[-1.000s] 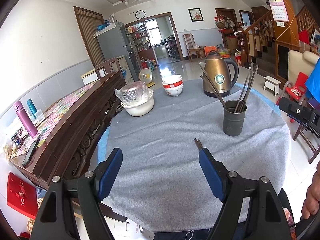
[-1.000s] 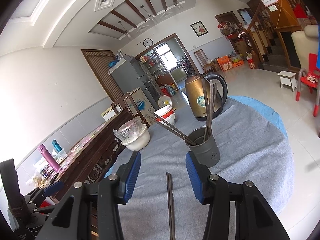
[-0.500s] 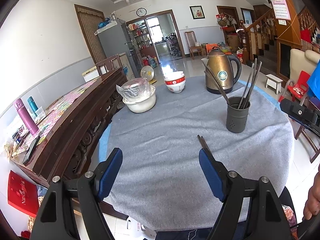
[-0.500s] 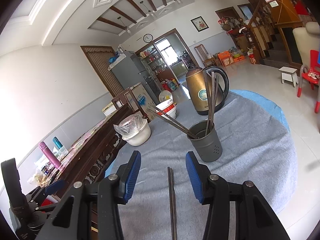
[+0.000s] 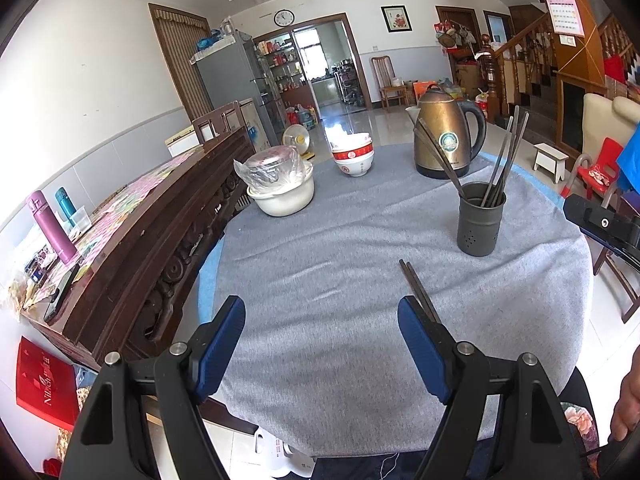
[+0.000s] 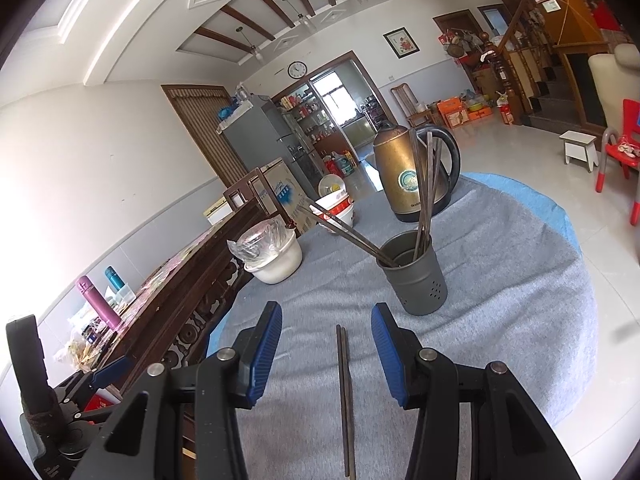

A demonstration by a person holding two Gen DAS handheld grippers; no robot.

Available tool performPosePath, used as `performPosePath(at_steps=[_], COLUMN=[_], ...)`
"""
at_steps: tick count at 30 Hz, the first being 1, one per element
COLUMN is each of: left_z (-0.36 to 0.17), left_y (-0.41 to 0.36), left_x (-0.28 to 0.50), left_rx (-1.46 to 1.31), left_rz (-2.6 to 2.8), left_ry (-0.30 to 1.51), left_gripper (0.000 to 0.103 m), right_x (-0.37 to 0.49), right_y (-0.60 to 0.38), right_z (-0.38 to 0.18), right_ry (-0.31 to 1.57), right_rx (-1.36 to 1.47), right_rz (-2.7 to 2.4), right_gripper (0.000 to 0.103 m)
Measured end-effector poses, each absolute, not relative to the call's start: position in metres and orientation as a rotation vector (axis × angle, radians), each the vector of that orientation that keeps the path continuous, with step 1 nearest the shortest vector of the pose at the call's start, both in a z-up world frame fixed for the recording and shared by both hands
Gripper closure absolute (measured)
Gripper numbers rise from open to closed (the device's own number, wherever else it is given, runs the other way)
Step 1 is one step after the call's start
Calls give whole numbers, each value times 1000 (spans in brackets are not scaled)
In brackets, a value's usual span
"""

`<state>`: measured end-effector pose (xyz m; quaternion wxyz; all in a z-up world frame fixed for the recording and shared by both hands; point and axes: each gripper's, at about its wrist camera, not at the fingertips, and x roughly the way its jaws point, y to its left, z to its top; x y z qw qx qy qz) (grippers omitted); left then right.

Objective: Organize utensils
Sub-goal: 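Withdraw both open tools and lower them toward the remaining chopsticks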

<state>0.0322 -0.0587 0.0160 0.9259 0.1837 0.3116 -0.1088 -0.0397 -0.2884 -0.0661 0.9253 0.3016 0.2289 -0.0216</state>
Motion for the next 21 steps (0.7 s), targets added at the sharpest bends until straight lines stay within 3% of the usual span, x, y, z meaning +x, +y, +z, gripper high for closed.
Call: performPosePath(at_steps=[8, 15, 18, 21], left_z=[6, -51, -70, -82], left_y=[-54, -34, -25, -21], left_x=[41, 80, 87, 89], left_rx=[342, 165, 128, 143], left_rz=[-262, -342, -310, -288], left_ry=[712, 1040, 1071, 1066], left_gripper=[24, 24, 24, 24], right_x=[-40, -34, -27, -15], right_y=[-290, -290, -286, -281], right_z=[-72, -84, -95, -112], right_ry=[480, 525, 565, 633], right_rx=[627, 641, 635, 637], right_rz=[-48, -46, -39, -20], right_gripper=[53, 53, 62, 64])
